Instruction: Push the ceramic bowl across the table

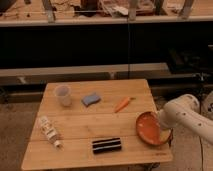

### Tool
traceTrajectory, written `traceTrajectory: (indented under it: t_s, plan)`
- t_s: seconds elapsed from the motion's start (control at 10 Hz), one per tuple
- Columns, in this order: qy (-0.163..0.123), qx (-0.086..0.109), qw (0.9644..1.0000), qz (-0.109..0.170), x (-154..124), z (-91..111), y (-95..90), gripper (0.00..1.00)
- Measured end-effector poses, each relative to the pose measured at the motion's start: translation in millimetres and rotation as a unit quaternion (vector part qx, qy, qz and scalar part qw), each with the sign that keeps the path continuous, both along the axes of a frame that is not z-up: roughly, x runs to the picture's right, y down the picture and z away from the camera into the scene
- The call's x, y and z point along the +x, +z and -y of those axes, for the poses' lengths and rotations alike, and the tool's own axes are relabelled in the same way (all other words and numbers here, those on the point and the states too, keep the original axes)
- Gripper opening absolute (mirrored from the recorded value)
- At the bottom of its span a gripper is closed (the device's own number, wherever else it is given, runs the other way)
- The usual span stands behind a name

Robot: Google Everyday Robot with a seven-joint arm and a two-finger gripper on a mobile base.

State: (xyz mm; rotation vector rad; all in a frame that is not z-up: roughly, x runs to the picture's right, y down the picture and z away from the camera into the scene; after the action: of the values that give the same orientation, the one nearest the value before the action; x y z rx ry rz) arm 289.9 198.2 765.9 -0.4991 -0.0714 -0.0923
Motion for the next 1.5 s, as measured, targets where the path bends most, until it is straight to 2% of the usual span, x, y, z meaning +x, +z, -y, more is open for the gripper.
traceTrajectory:
  t_s: [0.1, 0.3, 0.5, 0.7, 0.9, 1.5]
  plan:
    - [-0.002, 0.0, 1.0, 0.001, -0.2, -0.7, 0.9, 0.73]
    - [-0.005, 0.001, 1.0, 0.003, -0.3, -1.7, 2.7, 0.53]
    - [-0.007, 0.001, 1.0, 0.004, -1.0, -2.3, 3.8, 0.44]
    - [-0.01, 0.001, 0.9999, 0.005, -0.1, -3.6, 5.9, 0.23]
    - [-0.011, 0.0, 0.9999, 0.004, 1.6, -3.3, 7.7, 0.19]
    - [-0.027, -0.002, 0.9996, 0.011, -1.9, -5.7, 10.6, 0.19]
